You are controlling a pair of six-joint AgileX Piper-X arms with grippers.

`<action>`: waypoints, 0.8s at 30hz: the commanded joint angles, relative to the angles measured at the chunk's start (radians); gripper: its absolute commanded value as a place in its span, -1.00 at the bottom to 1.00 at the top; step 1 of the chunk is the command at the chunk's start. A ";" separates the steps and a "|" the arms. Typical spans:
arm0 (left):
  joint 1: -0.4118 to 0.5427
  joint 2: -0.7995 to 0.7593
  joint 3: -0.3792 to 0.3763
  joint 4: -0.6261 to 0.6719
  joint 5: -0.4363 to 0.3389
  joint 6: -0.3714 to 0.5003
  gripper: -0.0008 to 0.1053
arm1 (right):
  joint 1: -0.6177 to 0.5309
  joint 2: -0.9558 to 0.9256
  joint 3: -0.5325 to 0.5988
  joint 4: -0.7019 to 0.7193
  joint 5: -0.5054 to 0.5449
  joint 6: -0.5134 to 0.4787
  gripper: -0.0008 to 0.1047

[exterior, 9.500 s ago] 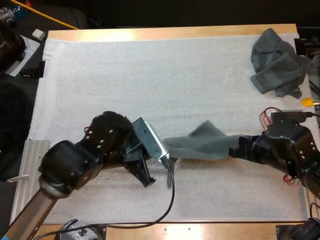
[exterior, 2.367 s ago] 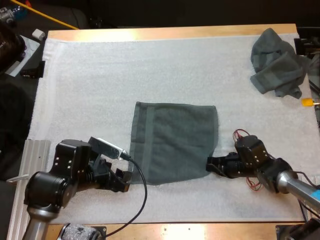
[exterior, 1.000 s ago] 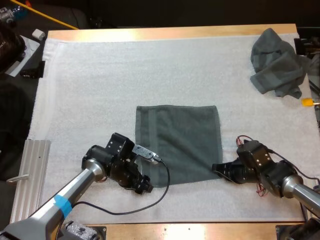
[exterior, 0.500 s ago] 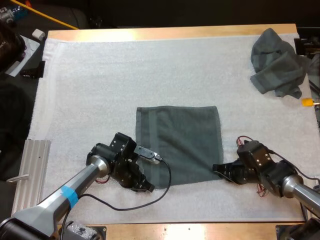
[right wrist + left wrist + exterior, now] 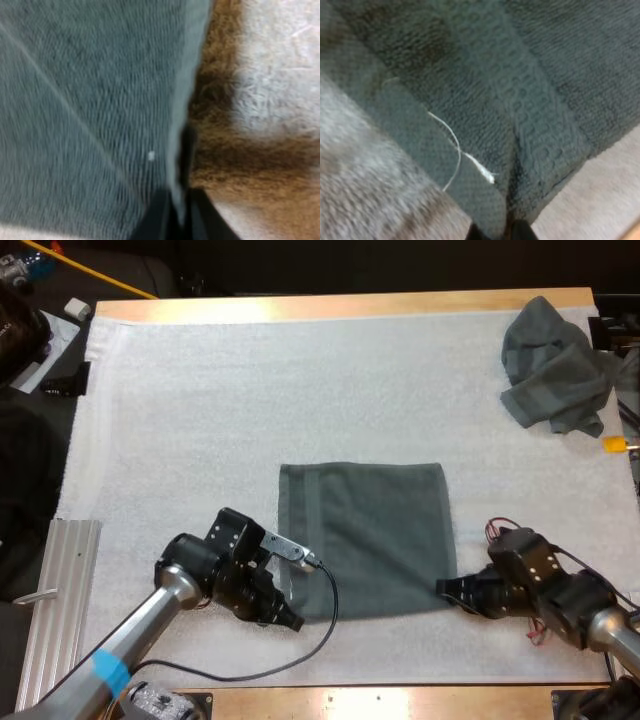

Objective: Pick towel from pile, fold and stack

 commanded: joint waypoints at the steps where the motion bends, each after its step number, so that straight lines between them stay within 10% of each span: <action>1: -0.037 -0.074 -0.011 0.088 0.001 0.004 -0.98 | -0.006 -0.092 -0.008 0.132 0.005 -0.017 -0.99; 16: -0.143 -0.156 -0.013 0.146 -0.006 -0.005 -0.98 | 0.123 -0.243 -0.011 0.237 0.033 0.080 -0.98; 24: -0.021 -0.141 -0.017 -0.032 0.172 -0.054 -0.98 | 0.116 -0.211 -0.013 0.053 0.037 0.229 -0.98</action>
